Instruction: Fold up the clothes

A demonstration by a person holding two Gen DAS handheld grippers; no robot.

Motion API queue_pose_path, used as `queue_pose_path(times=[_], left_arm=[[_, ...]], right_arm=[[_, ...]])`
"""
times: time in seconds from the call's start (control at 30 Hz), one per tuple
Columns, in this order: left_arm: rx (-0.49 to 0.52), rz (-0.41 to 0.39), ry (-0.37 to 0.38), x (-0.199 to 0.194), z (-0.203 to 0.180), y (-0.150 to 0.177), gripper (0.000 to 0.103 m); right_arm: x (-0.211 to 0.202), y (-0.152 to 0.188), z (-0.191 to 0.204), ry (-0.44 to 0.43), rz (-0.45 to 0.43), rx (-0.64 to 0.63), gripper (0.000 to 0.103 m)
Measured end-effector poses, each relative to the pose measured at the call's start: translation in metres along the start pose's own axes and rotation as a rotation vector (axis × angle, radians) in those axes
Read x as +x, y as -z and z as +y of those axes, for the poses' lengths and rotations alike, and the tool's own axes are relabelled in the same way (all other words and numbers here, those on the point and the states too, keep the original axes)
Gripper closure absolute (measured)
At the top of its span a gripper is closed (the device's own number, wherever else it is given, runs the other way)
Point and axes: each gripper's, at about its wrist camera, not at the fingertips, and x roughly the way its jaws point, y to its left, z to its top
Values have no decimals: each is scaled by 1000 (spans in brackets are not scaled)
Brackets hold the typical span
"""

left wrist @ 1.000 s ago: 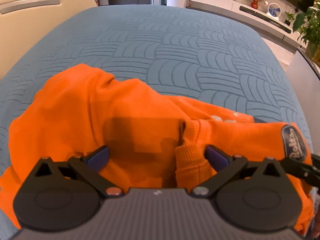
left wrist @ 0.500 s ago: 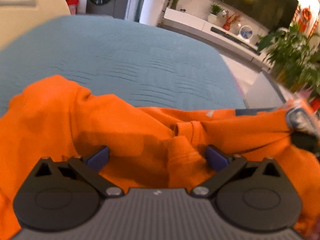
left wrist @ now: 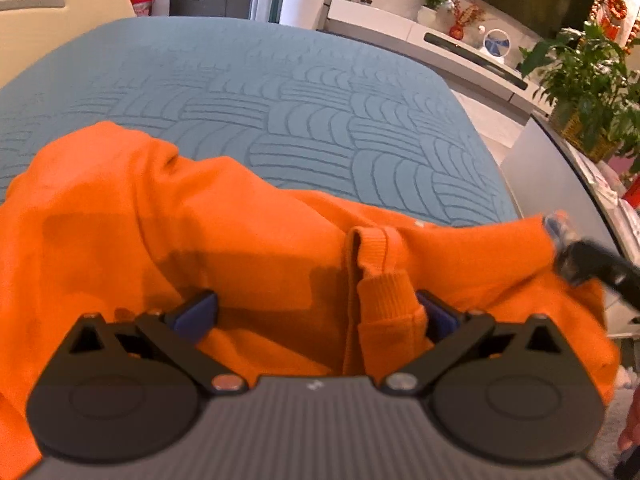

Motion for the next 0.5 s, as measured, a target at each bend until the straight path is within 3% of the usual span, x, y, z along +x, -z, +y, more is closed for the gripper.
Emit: queue_pose_path(times=[0.1,0.17,0.2,0.27,0.33,0.37,0.43,0.5], left_arm=[[4,-1,-6,1,1,-2,0],[9,-3,-7,1,-1,-4,0],[9,-2,-7,1,-4,-5,0],[4,-6,0,-3,-3,-8,0],[-6,-15,5,-10,1,-11,0],[-16,-25,1,-16,6,-14,0],[-59,-54,-2,-30,22,-18,0],[-126,-92,-19,-48,43,-21,0]], right_arm=[[-26,-1,-6,30,-156,29,24],[-32,-1,-8,-45,-196,41,19],[-26,2,-7,-117,-157,33,19],[3,12,3,-230,54,13,21],[32,33,14,-226,256,-32,22],[37,40,20,-212,283,-68,20],[33,40,27,-203,233,-128,19],[29,32,24,-227,210,-96,20]])
